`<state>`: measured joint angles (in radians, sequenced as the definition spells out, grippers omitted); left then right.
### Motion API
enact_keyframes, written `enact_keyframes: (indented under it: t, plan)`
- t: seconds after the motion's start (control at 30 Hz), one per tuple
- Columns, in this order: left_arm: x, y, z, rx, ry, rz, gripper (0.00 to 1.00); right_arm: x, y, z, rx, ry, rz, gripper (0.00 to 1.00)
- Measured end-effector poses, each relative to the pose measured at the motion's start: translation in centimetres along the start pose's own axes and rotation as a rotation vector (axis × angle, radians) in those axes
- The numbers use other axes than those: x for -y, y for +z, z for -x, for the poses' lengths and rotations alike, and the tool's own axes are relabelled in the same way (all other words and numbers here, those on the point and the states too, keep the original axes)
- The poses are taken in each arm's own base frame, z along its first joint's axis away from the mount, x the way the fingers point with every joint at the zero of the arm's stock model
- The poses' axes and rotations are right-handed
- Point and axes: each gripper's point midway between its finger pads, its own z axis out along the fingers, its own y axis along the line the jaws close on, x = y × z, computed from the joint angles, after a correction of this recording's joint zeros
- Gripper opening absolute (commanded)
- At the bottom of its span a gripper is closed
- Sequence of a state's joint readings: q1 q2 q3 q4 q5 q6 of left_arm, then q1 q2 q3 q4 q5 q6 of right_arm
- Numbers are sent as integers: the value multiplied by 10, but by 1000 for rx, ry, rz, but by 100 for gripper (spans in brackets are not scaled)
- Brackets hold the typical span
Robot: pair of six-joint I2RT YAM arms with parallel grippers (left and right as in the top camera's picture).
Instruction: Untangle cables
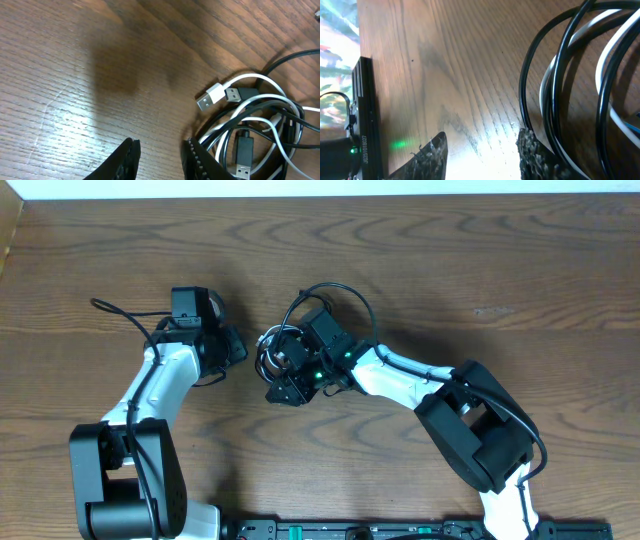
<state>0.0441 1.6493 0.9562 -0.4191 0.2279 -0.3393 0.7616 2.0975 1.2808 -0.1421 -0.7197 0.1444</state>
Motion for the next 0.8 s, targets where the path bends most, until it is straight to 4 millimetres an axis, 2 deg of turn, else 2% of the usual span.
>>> enact_keyframes:
  t: [0.17,0.37,0.47,0.53,0.67,0.8]
  plan:
    - [2,0,1,4,2,-9,37,12,-12,10,32,29,-4,45]
    - [11,0,3,7,40,-57,56,45,-60,54,170,89,-47,48]
    - [19,-1,1,-2,79,-94,56,59,-87,67,219,122,-97,48]
    - [24,0,-1,-4,101,-109,57,70,-94,63,209,165,-152,48]
    - [34,1,-2,1,136,-135,57,98,-99,42,157,248,-319,47]
    - [38,9,-6,-16,160,-139,57,121,-107,31,136,277,-473,54]
